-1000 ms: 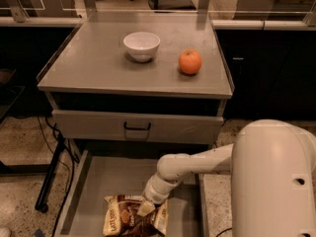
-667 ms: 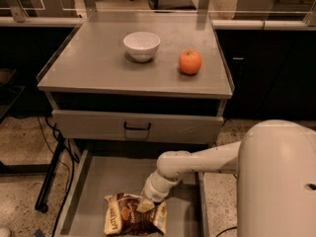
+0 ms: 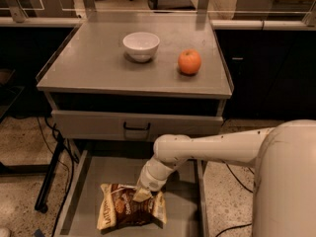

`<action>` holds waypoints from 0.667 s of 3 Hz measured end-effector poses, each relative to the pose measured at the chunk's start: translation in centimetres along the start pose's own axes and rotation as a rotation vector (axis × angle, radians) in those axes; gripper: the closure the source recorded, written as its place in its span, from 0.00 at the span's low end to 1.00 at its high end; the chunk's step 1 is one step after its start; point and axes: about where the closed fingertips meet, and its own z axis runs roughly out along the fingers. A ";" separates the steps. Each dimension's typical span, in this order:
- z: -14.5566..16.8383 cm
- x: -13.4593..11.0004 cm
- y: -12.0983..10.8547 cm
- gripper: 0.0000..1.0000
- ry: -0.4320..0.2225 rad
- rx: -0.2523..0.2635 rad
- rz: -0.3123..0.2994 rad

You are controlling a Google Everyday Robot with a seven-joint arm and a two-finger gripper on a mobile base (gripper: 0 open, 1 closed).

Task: Pick brown chip bag from middle drawer and place on counter

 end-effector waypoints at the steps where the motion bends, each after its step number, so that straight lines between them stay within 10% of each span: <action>1: -3.2 -1.4 1.2 1.00 0.017 -0.004 -0.015; 2: -3.7 -1.6 1.3 1.00 0.023 -0.001 -0.021</action>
Offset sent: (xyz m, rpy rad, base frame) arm -0.0038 -0.0028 0.0323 -0.0118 -0.0029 0.0169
